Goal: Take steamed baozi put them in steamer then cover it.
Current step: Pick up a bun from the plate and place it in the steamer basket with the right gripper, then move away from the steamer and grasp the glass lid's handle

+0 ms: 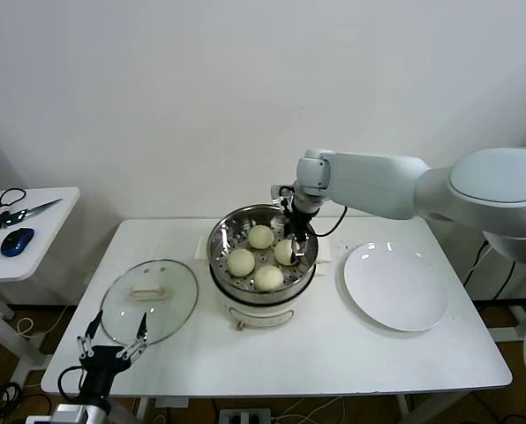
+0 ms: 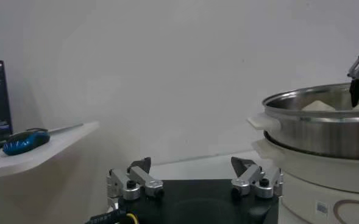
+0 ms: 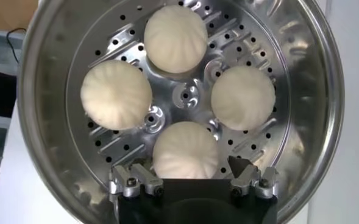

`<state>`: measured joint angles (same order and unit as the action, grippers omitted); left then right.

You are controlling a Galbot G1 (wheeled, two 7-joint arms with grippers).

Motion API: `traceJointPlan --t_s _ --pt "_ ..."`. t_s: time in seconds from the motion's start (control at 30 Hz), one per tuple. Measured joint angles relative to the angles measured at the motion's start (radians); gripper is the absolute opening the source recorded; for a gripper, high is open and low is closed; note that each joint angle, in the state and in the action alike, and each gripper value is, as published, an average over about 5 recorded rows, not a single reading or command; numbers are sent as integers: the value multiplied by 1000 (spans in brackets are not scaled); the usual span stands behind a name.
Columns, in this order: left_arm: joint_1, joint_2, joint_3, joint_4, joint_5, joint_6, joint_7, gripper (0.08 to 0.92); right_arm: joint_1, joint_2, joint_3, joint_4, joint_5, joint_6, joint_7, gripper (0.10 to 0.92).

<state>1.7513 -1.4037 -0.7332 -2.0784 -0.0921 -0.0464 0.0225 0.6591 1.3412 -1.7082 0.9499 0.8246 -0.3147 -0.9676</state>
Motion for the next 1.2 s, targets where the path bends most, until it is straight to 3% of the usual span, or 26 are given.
traceJointPlan --t_s 0.47,0.83,1.2 --pt "-8 6 -14 -4 -4 2 -1 823 98 -151 66 80 42 81 4 823" --pt "-13 -6 -15 -27 21 17 -1 823 -26 -453 243 248 74 315 355 823" --pt "-9 -30 -23 -48 71 25 -1 823 -567 -664 848 428 -9 444 664 823"
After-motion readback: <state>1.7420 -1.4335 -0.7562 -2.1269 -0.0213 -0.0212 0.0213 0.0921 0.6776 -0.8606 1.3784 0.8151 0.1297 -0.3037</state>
